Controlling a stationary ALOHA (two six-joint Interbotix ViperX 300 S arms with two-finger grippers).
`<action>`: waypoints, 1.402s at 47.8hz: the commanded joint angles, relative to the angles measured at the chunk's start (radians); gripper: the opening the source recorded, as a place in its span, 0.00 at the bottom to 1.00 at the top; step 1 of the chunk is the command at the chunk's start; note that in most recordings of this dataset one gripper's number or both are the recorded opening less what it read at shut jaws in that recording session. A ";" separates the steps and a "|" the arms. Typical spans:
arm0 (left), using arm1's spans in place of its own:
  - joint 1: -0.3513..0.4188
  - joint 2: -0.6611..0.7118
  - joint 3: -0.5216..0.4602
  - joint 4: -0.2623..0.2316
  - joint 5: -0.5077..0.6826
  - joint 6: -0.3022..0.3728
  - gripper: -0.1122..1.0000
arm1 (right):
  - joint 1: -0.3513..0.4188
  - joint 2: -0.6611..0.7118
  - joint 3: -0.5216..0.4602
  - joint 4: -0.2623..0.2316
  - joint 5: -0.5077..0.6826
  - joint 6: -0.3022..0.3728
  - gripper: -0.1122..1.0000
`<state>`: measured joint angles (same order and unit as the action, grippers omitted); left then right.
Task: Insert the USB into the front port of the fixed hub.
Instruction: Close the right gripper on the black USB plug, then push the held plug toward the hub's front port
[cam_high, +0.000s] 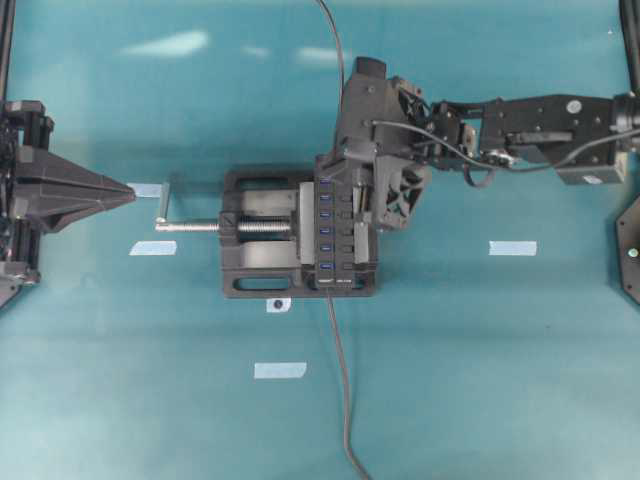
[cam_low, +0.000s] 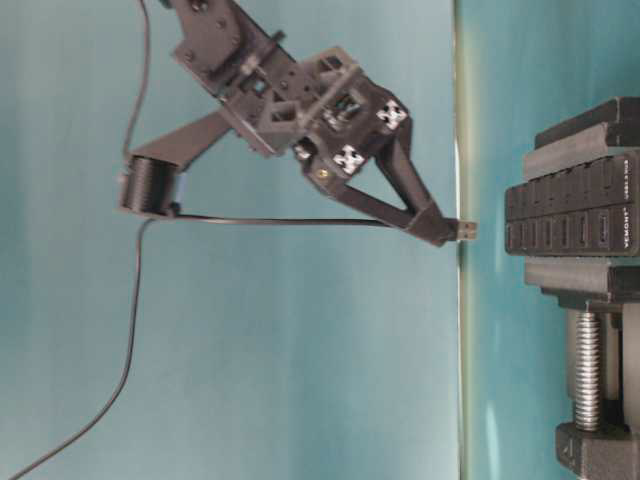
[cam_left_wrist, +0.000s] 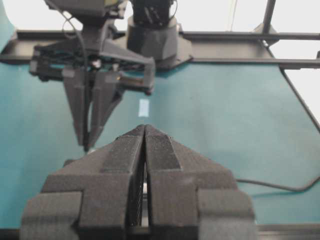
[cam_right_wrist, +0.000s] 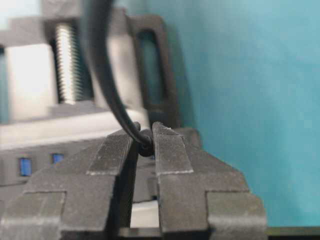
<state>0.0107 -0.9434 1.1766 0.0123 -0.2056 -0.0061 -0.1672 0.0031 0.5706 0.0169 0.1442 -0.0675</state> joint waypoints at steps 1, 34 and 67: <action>0.002 0.003 -0.012 0.003 -0.006 -0.002 0.10 | 0.014 -0.040 -0.021 0.003 -0.003 0.008 0.17; 0.002 -0.003 -0.015 0.003 -0.008 -0.003 0.10 | 0.080 -0.051 -0.012 0.012 -0.003 0.091 0.17; -0.015 -0.006 -0.038 0.003 -0.015 0.000 0.10 | 0.163 -0.040 -0.011 0.028 0.011 0.114 0.17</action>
<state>-0.0015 -0.9511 1.1735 0.0138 -0.2102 -0.0077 -0.0138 -0.0153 0.5706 0.0430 0.1519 0.0353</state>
